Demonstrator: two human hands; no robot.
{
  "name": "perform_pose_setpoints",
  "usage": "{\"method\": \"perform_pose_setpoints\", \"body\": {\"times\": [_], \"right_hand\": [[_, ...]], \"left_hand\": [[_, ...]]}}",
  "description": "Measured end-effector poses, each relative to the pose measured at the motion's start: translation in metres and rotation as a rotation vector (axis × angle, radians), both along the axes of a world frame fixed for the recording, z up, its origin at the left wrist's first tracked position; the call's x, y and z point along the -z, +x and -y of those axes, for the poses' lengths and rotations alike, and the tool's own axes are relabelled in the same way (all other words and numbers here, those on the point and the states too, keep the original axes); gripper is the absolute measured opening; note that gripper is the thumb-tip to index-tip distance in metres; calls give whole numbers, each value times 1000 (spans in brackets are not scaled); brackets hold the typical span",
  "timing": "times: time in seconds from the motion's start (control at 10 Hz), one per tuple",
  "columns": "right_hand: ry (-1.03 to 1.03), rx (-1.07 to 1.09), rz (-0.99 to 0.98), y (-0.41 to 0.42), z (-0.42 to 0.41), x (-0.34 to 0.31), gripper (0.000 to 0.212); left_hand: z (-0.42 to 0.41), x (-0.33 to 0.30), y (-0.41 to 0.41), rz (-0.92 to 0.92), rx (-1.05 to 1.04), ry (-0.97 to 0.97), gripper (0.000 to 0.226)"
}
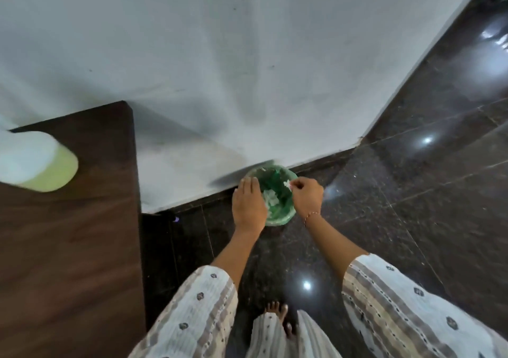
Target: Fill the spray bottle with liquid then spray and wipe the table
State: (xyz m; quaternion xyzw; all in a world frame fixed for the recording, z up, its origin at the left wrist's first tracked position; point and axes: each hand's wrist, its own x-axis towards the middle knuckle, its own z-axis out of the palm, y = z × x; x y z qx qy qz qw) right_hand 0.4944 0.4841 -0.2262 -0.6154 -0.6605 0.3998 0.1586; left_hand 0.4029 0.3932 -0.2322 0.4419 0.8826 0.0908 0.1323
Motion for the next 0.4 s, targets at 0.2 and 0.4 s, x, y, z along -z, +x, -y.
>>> {"method": "perform_pose_setpoints", "body": {"times": [0.2,0.4], "right_hand": [[-55,18,-41,-25,-46,118,22],[-14,31,7,1,-59,145,27]], "left_hand": [[-40,113,-22,11,-4,-56,57],[-34,138,-19,-31,4,29,54]]}}
